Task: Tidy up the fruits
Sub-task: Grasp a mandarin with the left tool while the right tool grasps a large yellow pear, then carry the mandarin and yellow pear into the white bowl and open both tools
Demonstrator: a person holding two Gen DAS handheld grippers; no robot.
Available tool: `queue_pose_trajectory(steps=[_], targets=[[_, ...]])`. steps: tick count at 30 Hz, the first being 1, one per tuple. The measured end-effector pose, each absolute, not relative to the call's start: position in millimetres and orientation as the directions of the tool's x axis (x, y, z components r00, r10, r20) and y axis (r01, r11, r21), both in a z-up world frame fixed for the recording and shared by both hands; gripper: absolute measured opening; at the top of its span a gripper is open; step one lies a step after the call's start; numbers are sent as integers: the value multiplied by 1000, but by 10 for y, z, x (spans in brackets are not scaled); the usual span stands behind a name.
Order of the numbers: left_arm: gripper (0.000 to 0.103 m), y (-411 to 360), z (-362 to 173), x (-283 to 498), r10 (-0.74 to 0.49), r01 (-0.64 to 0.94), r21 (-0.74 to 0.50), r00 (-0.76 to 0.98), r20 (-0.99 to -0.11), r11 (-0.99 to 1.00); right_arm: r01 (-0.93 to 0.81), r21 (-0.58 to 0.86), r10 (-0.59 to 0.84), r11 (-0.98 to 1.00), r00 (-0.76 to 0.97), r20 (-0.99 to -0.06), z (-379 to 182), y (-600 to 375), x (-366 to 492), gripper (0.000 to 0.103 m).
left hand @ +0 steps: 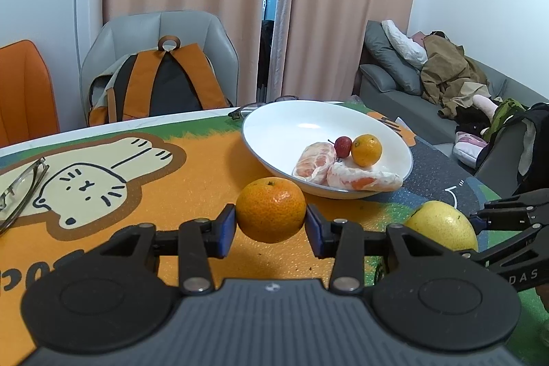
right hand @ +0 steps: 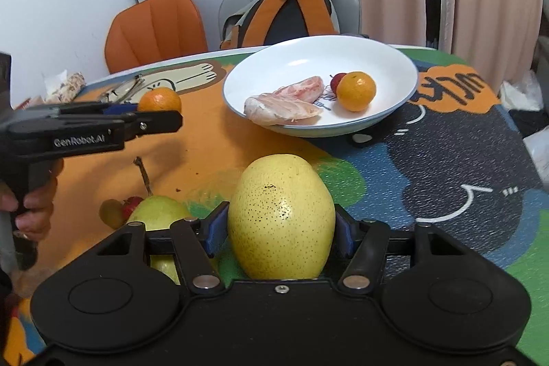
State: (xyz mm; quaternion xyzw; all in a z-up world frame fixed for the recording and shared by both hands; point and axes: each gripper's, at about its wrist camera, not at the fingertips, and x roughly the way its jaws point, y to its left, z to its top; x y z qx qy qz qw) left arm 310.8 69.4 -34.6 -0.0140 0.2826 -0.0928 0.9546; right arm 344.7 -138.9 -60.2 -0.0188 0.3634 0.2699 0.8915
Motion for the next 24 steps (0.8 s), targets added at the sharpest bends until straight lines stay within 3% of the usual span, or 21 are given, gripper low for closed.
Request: queue_pose_trajectory(steps=[13, 24], targets=[[42, 575, -278, 3115, -221, 203, -93, 820, -527, 975, -513, -22, 385, 858, 671, -634, -397, -1400, 3373, 58], [42, 495, -143, 3308, -225, 211, -86, 827, -515, 974, -495, -46, 370, 868, 706, -603, -86, -1522, 3521, 58]])
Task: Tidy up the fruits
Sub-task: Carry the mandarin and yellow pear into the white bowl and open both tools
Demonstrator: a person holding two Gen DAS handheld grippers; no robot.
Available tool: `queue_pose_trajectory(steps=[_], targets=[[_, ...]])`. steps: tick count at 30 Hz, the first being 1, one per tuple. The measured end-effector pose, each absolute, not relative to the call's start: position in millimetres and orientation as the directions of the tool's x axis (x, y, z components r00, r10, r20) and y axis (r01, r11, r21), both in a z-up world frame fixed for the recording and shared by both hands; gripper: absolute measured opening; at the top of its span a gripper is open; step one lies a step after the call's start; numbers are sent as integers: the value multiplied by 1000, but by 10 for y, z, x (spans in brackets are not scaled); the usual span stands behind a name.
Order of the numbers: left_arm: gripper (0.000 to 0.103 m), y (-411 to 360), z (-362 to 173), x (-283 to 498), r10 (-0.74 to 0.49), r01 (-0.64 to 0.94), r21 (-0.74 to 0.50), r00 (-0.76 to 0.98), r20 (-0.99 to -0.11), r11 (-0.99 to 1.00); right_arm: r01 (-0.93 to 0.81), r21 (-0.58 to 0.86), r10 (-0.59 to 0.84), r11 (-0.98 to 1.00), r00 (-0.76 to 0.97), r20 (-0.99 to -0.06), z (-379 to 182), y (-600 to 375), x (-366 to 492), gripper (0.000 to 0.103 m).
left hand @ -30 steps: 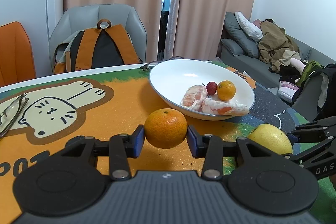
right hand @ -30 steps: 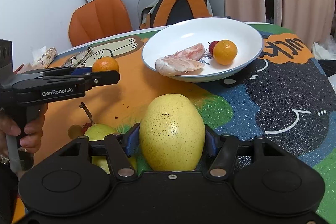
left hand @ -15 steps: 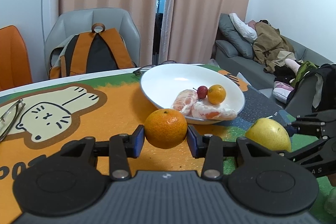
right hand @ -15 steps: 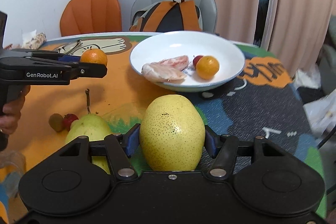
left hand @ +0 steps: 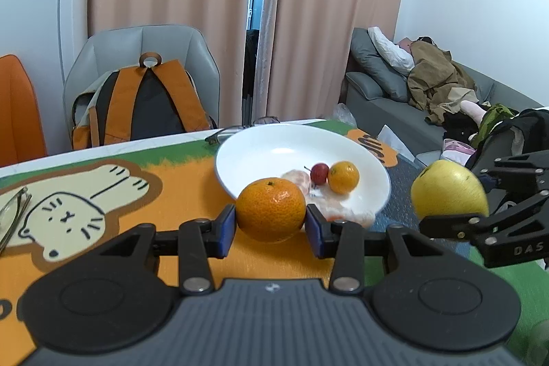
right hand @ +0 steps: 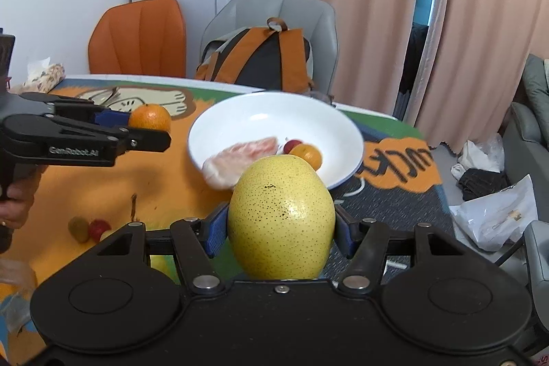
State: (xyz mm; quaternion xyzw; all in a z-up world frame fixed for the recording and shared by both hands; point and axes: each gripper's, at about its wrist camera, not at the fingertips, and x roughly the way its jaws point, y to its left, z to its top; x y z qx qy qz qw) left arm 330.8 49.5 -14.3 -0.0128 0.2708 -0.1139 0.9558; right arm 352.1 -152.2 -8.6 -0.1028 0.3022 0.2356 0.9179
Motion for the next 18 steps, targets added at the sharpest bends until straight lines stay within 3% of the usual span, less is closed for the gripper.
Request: queue_pose_trajectory(steps=[18], targets=[[42, 282, -425, 4123, -195, 163, -108, 788, -585, 981, -461, -11, 361, 887, 709, -606, -73, -1518, 3799, 58]])
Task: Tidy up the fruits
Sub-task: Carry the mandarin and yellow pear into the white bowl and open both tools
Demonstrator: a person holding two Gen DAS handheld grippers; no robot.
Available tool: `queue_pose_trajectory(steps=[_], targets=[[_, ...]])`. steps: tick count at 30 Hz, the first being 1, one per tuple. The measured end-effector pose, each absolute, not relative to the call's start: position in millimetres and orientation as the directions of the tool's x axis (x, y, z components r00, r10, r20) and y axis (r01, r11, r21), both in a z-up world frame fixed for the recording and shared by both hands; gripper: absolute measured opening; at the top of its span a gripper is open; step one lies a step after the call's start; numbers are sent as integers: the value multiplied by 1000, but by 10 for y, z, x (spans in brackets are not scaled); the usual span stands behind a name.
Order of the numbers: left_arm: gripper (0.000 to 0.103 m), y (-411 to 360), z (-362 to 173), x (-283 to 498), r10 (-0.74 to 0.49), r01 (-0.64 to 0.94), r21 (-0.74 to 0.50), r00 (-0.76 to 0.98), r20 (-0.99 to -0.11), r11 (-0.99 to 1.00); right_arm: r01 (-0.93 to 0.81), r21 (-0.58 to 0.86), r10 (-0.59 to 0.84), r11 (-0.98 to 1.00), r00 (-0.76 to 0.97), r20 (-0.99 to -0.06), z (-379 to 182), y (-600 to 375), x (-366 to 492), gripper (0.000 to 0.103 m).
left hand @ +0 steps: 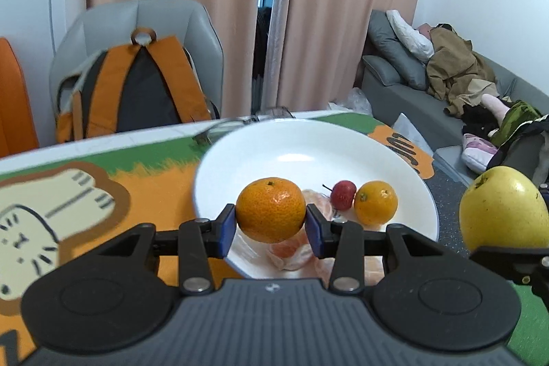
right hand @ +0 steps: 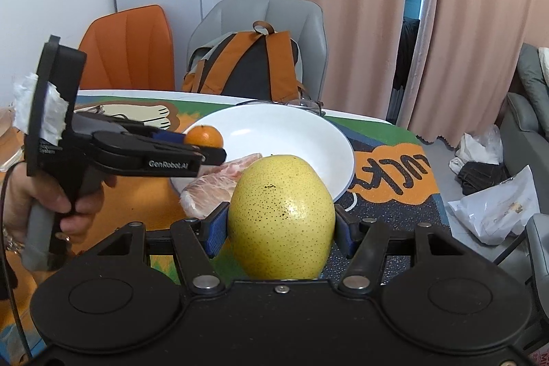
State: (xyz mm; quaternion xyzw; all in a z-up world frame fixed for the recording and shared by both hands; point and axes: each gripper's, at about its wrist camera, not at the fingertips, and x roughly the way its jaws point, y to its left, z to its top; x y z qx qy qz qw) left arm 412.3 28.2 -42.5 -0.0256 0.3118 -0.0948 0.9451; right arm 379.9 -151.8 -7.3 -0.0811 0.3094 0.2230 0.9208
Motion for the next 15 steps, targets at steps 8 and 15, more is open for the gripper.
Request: queue_pose_trajectory(steps=[8, 15], targets=[[44, 304, -427, 4182, -187, 146, -118, 778, -600, 982, -449, 11, 360, 893, 702, -614, -109, -1527, 3884, 58], [52, 339, -324, 4070, -200, 157, -123, 786, -586, 980, -454, 22, 370, 891, 697, -614, -127, -1488, 3954, 58]])
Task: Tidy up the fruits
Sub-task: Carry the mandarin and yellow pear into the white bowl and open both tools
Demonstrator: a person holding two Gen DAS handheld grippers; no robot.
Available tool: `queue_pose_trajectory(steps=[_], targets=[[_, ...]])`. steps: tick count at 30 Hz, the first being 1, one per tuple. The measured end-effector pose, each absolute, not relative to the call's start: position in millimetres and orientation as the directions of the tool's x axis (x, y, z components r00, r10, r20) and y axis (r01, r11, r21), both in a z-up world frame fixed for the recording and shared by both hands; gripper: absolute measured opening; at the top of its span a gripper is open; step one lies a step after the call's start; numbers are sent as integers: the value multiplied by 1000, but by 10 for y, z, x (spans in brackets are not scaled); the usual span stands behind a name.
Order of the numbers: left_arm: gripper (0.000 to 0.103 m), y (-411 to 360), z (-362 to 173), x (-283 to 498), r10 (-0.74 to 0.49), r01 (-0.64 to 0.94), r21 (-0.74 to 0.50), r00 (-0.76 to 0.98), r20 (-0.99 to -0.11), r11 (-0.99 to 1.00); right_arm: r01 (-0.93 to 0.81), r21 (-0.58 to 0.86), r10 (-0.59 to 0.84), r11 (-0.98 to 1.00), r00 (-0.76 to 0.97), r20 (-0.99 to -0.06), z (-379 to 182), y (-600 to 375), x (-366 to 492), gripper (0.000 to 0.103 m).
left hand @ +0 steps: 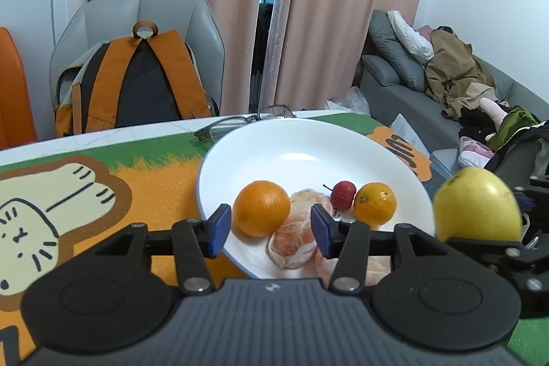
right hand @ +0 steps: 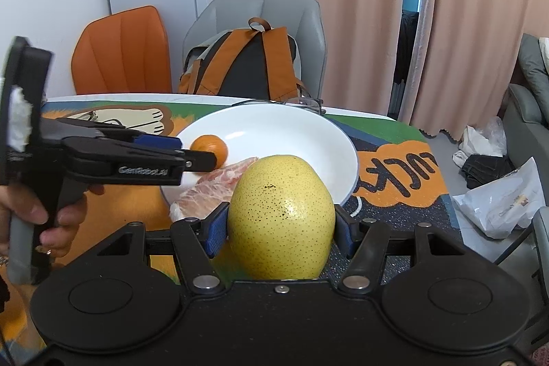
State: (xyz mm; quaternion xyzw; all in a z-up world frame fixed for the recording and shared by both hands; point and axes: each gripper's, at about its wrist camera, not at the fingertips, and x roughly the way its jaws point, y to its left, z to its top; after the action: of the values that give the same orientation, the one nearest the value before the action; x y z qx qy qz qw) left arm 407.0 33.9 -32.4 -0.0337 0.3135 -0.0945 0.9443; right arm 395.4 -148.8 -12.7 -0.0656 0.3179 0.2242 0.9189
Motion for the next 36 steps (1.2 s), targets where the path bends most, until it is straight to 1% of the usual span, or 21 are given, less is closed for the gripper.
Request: queue_pose_trajectory(steps=[5, 6, 8, 10, 14, 18, 25, 32, 36], targets=[[67, 363, -222, 3933, -191, 158, -108, 809, -556, 982, -453, 31, 374, 891, 694, -616, -108, -1403, 4057, 58], [69, 364, -201, 3913, -182, 152, -100, 816, -549, 983, -453, 37, 377, 891, 693, -614, -102, -1391, 4089, 58], [75, 399, -148, 3857, -177, 146, -101, 826, -536, 984, -450, 44, 380, 892, 694, -612, -83, -1362, 4155, 58], [77, 446, -106, 3794, -181, 145, -110, 830, -527, 983, -447, 49, 382, 893, 696, -608, -64, -1328, 4236, 58], [80, 518, -74, 3626, -195, 163, -107, 831, -521, 981, -439, 61, 377, 896, 684, -624, -83, -1248, 4406, 58], [81, 605, -113, 3431, -197, 179, -86, 825, -530, 980, -439, 49, 370, 897, 688, -624, -122, -1125, 4535, 58], [81, 832, -188, 3098, -209, 182, -103, 815, -540, 978, -431, 51, 362, 901, 683, -634, -160, -946, 4721, 58], [82, 942, -392, 2673, -242, 250, -67, 782, -574, 966, -383, 44, 312, 923, 675, -669, -275, -796, 4990, 58], [82, 957, -484, 2460, -250, 272, -50, 779, -575, 961, -370, 52, 306, 928, 672, -674, -310, -744, 5075, 58]])
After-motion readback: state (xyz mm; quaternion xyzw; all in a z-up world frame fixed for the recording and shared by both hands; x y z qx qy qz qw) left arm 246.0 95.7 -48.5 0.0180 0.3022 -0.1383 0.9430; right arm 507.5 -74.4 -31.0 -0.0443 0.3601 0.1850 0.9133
